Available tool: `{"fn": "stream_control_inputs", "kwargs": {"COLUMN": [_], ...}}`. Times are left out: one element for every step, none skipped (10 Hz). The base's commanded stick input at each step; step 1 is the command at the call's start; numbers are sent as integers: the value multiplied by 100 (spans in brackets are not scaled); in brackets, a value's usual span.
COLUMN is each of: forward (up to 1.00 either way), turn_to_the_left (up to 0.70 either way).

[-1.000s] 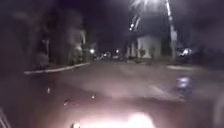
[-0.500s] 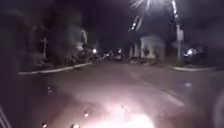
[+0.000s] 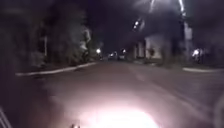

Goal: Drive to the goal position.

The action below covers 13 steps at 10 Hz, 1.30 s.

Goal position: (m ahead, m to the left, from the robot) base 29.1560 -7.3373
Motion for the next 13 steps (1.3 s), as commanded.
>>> {"fn": "stream_control_inputs", "kwargs": {"forward": [100,100,100,100,100,100,100,100,100,100,100,100,100], "turn_to_the_left": [0,0,0,0,0,0,0,0,0,0,0,0,0]}}
